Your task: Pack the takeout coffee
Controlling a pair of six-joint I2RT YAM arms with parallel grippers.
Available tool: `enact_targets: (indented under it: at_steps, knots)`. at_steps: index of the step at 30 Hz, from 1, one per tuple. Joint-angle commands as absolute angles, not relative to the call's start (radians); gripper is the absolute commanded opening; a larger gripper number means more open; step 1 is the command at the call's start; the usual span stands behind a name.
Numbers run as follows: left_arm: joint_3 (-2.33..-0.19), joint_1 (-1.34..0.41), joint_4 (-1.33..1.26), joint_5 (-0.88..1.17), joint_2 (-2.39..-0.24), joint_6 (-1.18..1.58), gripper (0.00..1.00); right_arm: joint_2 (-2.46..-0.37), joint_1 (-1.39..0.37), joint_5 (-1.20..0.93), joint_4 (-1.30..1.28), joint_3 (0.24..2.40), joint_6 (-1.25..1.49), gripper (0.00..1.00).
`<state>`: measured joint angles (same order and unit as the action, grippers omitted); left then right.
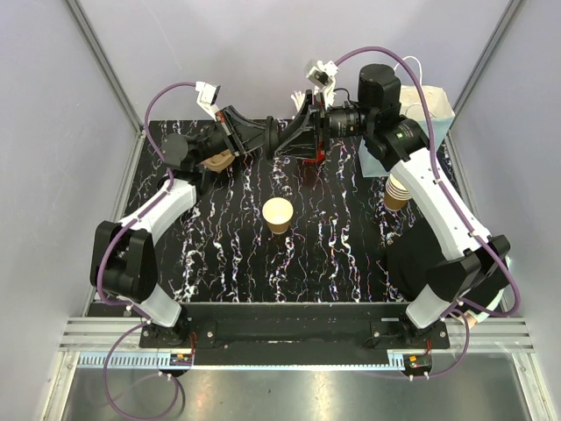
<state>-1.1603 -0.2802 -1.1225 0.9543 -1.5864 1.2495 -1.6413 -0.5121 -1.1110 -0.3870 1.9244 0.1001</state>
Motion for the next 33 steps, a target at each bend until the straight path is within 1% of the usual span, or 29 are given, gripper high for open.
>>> enact_targets:
  at_steps: [1,2,4,5,7,9,12,13,15,16,17,18,22,25,26,29,30,33]
  knots:
    - [-1.169,-0.288,-1.160,0.940,-1.582,1.229,0.00,-1.649,-0.534,-1.097,-0.371,1.970,0.086,0.46]
    - [-1.169,-0.288,-1.163,0.940,-1.582,1.229,0.00,-1.649,-0.534,-1.095,-0.373,1.976,0.086,0.45]
    - [-1.169,-0.291,-1.164,0.942,-1.585,1.229,0.00,-1.651,-0.535,-1.088,-0.377,1.980,0.086,0.40]
    - [-1.170,-0.290,-1.164,0.940,-1.585,1.227,0.00,-1.651,-0.535,-1.085,-0.379,1.982,0.086,0.37]
    - [-1.169,-0.291,-1.166,0.940,-1.583,1.227,0.00,-1.652,-0.535,-1.080,-0.377,1.982,0.086,0.29]
    - [-1.167,-0.295,-1.166,0.942,-1.583,1.223,0.00,-1.655,-0.535,-1.080,-0.377,1.985,0.089,0.24]
    - [-1.167,-0.295,-1.167,0.943,-1.585,1.224,0.00,-1.658,-0.535,-1.077,-0.379,1.988,0.089,0.16]
    - [-1.167,-0.295,-1.167,0.946,-1.585,1.223,0.00,-1.658,-0.535,-1.072,-0.380,1.988,0.089,0.11]
    - [-1.166,-0.295,-1.169,0.948,-1.582,1.221,0.00,-1.654,-0.535,-1.071,-0.382,1.985,0.086,0.07]
    - [-1.166,-0.295,-1.169,0.950,-1.582,1.218,0.01,-1.654,-0.535,-1.069,-0.383,1.982,0.084,0.03]
    - [-1.166,-0.295,-1.169,0.951,-1.582,1.218,0.04,-1.651,-0.535,-1.071,-0.385,1.980,0.086,0.02]
    - [-1.166,-0.295,-1.170,0.954,-1.580,1.218,0.10,-1.649,-0.535,-1.069,-0.387,1.979,0.083,0.01]
    - [-1.167,-0.281,-1.180,0.959,-1.575,1.219,0.17,-1.629,-0.535,-1.069,-0.400,1.964,0.072,0.00]
    - [-1.172,-0.249,-1.183,0.960,-1.569,1.224,0.48,-1.608,-0.535,-1.069,-0.406,1.941,0.064,0.00]
    - [-1.175,-0.226,-1.184,0.962,-1.565,1.224,0.67,-1.595,-0.535,-1.068,-0.413,1.933,0.057,0.00]
    - [-1.181,-0.171,-1.177,0.965,-1.556,1.226,0.92,-1.574,-0.535,-1.054,-0.422,1.908,0.046,0.00]
    - [-1.181,-0.157,-1.174,0.966,-1.551,1.227,0.99,-1.569,-0.535,-1.052,-0.428,1.904,0.043,0.00]
    - [-1.172,-0.100,-1.163,0.976,-1.534,1.218,0.99,-1.554,-0.534,-1.031,-0.449,1.887,0.017,0.00]
